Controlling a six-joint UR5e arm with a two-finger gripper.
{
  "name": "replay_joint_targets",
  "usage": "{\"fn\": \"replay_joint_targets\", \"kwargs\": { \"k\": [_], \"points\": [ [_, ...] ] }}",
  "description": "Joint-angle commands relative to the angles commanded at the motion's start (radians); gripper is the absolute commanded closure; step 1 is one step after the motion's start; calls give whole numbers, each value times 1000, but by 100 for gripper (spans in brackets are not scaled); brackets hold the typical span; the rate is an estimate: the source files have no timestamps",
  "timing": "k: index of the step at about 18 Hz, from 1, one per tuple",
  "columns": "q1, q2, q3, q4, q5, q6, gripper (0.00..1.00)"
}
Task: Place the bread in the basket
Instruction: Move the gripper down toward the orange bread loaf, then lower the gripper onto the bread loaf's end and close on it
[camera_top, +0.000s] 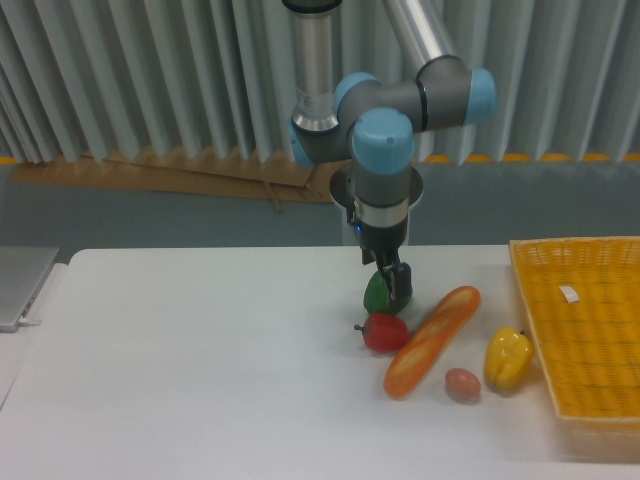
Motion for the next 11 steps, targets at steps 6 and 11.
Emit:
{"fn": "replay_joint_targets", "kwargs": {
  "k": [6, 11],
  "points": [
    [67, -40, 28, 74, -8, 41, 0],
    [95, -61, 21, 140, 0, 77, 0]
  ]
}}
